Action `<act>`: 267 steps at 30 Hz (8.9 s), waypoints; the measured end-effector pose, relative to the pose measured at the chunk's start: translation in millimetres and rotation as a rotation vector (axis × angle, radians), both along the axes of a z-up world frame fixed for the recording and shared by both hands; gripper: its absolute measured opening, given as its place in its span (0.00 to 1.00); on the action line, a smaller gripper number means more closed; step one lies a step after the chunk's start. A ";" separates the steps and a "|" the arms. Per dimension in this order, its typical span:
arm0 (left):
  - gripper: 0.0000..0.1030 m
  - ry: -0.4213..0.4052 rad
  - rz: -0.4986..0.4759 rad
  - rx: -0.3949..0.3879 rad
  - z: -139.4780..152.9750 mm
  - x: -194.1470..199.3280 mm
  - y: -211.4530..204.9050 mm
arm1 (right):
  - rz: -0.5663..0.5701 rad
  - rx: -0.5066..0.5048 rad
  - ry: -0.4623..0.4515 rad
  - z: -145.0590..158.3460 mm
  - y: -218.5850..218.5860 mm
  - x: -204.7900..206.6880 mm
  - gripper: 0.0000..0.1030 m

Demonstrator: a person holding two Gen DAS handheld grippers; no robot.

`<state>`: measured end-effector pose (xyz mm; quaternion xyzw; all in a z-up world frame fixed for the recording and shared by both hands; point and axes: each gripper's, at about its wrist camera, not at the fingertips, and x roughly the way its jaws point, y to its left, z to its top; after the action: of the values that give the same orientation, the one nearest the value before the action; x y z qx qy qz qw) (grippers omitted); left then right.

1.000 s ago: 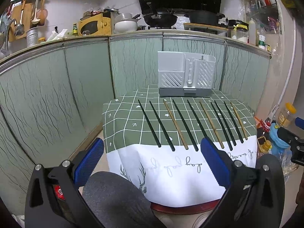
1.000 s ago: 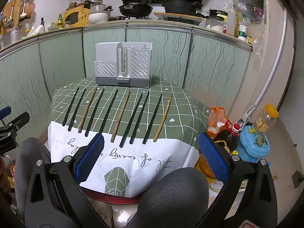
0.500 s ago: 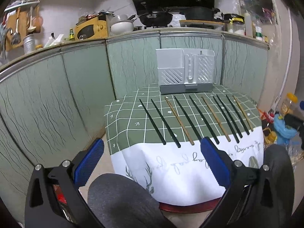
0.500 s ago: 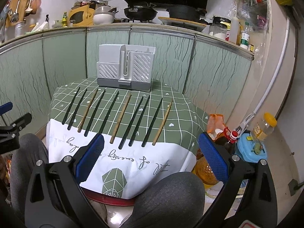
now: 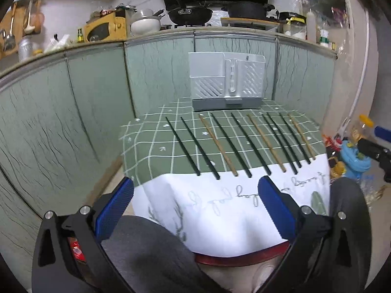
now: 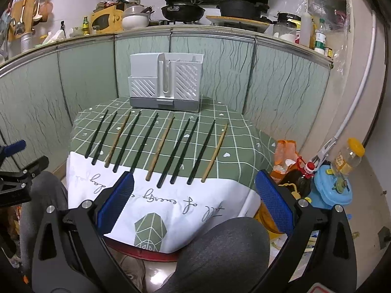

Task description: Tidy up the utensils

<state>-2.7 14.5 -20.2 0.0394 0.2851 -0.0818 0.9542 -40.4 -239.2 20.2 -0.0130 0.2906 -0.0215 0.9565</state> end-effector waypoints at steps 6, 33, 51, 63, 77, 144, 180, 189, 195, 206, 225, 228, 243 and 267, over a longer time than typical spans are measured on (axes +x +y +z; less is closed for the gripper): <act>0.95 0.000 -0.021 -0.012 -0.9 -0.2 -2.3 | 0.015 0.009 0.015 -2.0 1.3 1.3 0.92; 0.95 -0.012 -0.034 -0.008 5.5 33.1 11.6 | 0.018 0.069 0.016 -7.1 -24.7 18.6 0.92; 0.85 0.056 0.089 0.101 -43.3 116.2 2.0 | -0.013 0.069 0.062 -57.8 -50.3 80.4 0.92; 0.52 0.170 0.065 0.095 -75.0 147.1 -10.6 | -0.061 0.039 0.140 -80.6 -62.1 121.1 0.91; 0.19 0.128 0.055 0.083 -78.8 146.5 -22.5 | -0.098 0.016 0.236 -108.8 -58.7 160.1 0.21; 0.06 -0.046 -0.038 -0.085 28.3 115.4 29.3 | -0.008 0.072 0.165 -41.9 -87.8 134.2 0.07; 0.06 0.096 -0.066 -0.086 -22.3 127.6 21.1 | 0.020 0.015 0.267 -67.2 -87.3 140.8 0.06; 0.06 0.075 -0.069 -0.095 -9.4 127.4 22.4 | 0.034 0.044 0.262 -56.7 -87.6 141.3 0.06; 0.06 0.083 -0.070 -0.095 -12.0 126.6 21.6 | 0.027 0.060 0.279 -70.3 -89.9 142.2 0.06; 0.06 0.080 -0.067 -0.096 -11.4 125.8 22.2 | 0.022 0.067 0.240 -70.7 -91.2 140.8 0.06; 0.06 -0.038 -0.091 -0.064 60.9 148.2 20.7 | 0.062 0.037 -0.012 42.5 -83.2 154.2 0.06; 0.06 -0.051 -0.097 -0.053 70.6 152.9 18.8 | 0.073 0.026 -0.027 55.3 -81.6 160.6 0.06; 0.06 -0.109 -0.224 -0.031 137.5 180.6 -24.3 | 0.175 0.036 -0.085 127.2 -64.0 186.7 0.06; 0.06 -0.128 -0.379 -0.092 210.3 277.9 -130.8 | 0.231 0.059 -0.075 170.5 -62.8 281.9 0.06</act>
<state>275.2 -116.3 190.1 0.0536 0.2074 -0.2704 0.9386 241.6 -302.0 190.8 -0.0175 0.2520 0.0967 0.9627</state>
